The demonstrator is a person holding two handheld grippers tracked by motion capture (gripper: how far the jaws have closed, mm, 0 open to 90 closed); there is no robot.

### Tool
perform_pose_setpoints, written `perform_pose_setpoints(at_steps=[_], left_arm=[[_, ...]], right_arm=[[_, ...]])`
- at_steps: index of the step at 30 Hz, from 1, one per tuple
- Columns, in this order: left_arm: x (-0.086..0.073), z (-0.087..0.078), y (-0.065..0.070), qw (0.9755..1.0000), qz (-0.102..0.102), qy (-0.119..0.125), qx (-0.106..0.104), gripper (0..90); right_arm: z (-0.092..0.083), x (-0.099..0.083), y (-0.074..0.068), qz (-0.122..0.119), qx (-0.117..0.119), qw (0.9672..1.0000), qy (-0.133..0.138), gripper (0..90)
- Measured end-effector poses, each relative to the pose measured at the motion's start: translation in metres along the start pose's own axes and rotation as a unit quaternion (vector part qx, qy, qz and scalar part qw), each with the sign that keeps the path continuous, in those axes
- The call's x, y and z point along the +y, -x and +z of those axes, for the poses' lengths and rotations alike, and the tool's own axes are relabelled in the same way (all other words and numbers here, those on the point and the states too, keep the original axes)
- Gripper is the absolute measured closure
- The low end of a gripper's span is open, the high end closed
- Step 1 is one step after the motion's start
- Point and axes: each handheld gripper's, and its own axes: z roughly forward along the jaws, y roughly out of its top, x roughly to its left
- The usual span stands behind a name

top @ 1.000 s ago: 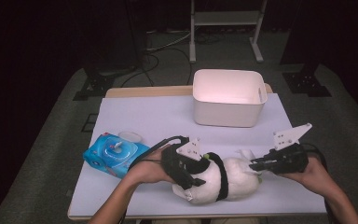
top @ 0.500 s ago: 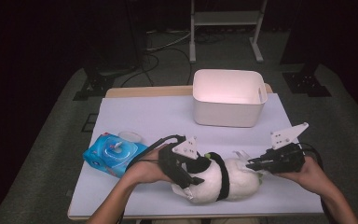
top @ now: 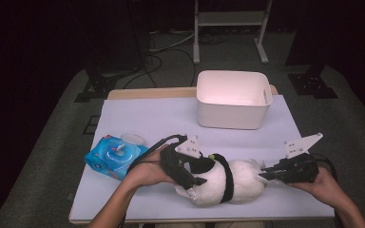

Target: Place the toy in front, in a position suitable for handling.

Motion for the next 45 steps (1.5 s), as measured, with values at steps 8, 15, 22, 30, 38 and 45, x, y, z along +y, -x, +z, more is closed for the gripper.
perform_pose_setpoints(at_steps=[8, 15, 22, 30, 38, 45], left_arm=[[-0.001, 0.006, 0.003, 0.9999, 0.011, -0.006, -0.005, 20.0], [0.000, 0.007, 0.004, 0.9999, 0.014, -0.002, -0.005, 20.1], [0.002, 0.010, 0.006, 0.9997, 0.022, -0.001, -0.006, 20.4], [0.003, 0.009, 0.002, 0.9997, 0.010, 0.018, 0.015, 16.9], [0.010, 0.007, 0.003, 0.9993, 0.009, 0.026, 0.026, 12.0], [0.007, 0.007, 0.002, 0.9994, -0.003, 0.029, 0.018, 10.7]], right_arm=[[-0.003, 0.012, -0.005, -0.020, -0.007, 0.9998, -0.006, 82.5], [0.008, 0.051, -0.012, -0.060, 0.006, 0.9981, -0.008, 82.4], [0.033, 0.079, -0.017, -0.088, 0.021, 0.9956, -0.027, 82.2], [0.041, 0.075, -0.012, -0.074, 0.016, 0.9961, -0.045, 82.9], [0.031, 0.064, -0.013, -0.066, 0.008, 0.9970, -0.041, 83.0], [0.024, 0.054, -0.013, -0.051, 0.011, 0.9982, -0.029, 83.0]])
